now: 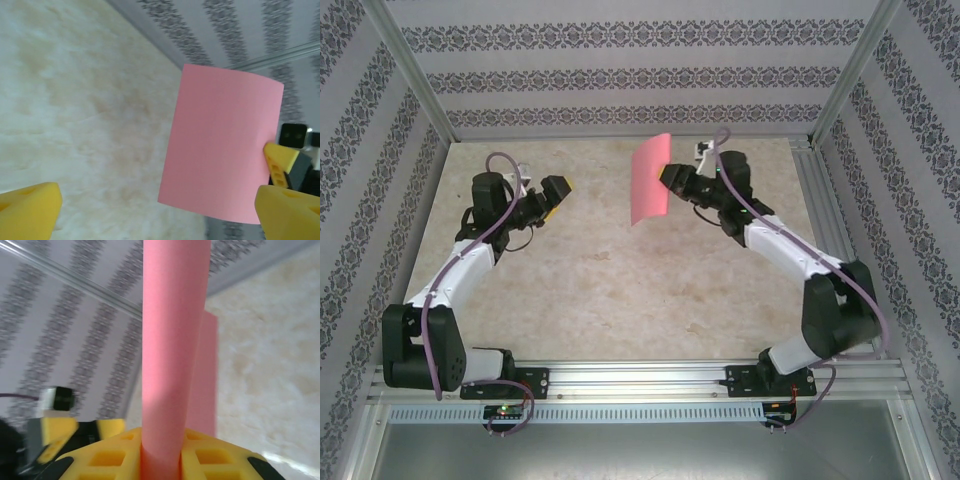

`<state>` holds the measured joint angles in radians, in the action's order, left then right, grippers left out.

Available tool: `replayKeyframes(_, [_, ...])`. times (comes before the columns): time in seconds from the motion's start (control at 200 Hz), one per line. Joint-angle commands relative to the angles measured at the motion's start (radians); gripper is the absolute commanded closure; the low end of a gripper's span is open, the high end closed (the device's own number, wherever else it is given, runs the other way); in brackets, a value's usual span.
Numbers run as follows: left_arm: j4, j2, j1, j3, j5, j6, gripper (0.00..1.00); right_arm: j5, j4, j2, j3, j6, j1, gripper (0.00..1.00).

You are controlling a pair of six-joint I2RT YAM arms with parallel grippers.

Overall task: Fold a paper plane with a square sheet of paper (fold left side to right side)
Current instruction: Pick up the square sheet of paper from the center of the table, then place a square sheet of paper at the center of the table.

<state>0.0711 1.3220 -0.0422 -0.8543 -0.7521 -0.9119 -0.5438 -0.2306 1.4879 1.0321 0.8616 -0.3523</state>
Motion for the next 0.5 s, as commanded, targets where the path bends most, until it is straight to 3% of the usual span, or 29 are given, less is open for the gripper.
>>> replayKeyframes(0.0, [0.31,0.006,-0.02,-0.021,-0.144,-0.227,0.0,-0.149,-0.139,-0.118,-0.027,0.096,0.029,0.77])
replayKeyframes(0.205, [0.475,0.051,-0.103,-0.162,-0.185,-0.365,0.0,-0.213,-0.138,-0.271,0.022,0.157,0.043,0.75])
replayKeyframes(0.495, [0.635,0.191,-0.248,-0.37,-0.197,-0.466,0.0,-0.237,-0.139,-0.329,0.136,0.21,-0.009,0.75])
